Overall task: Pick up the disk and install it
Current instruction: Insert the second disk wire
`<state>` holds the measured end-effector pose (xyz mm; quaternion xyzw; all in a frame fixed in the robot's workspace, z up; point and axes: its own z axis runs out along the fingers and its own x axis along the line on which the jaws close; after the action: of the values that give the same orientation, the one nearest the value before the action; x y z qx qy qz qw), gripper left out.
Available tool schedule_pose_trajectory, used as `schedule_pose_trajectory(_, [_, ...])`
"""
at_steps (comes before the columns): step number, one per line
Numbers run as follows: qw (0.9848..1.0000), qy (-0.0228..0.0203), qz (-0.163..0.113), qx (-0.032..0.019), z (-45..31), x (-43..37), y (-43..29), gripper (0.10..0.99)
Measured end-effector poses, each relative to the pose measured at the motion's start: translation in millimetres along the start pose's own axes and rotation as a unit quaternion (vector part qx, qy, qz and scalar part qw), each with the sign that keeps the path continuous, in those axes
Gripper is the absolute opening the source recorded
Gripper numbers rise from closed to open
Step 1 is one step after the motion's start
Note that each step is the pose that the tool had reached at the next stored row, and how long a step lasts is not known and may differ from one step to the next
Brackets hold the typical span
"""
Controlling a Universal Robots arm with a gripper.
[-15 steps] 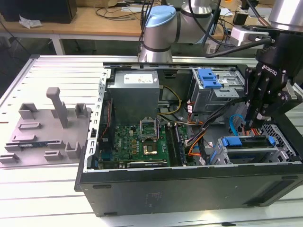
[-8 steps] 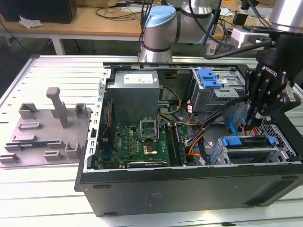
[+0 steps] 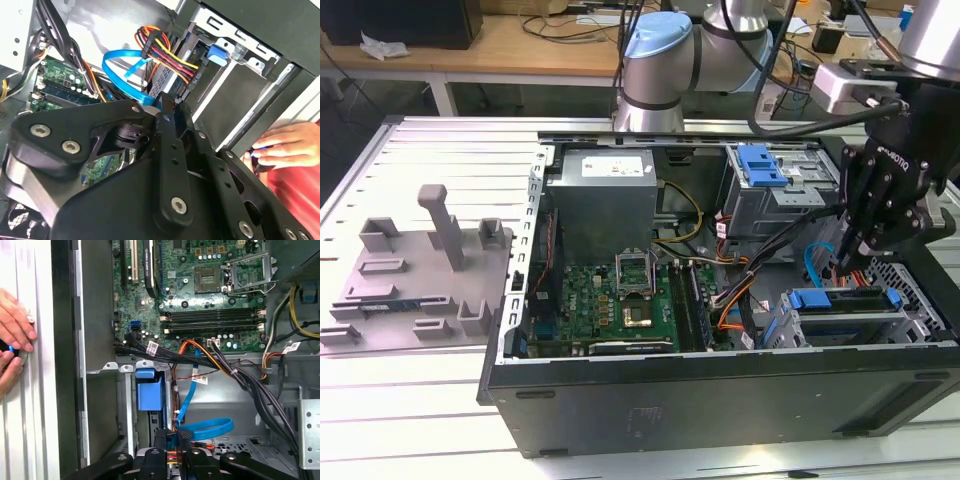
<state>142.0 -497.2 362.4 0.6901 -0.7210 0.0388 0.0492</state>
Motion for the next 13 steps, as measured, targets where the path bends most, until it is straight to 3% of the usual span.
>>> schedule_pose_trajectory(5, [1.0000,-0.0015,0.000,-0.0001,0.1,0.5,0.0,0.227])
schedule_pose_trajectory(7, [1.0000,-0.0016,0.000,-0.0002,0.1,0.5,0.0,0.161])
schedule_pose_trajectory(13, [1.0000,-0.0015,0.000,-0.0001,0.1,0.5,0.0,0.161])
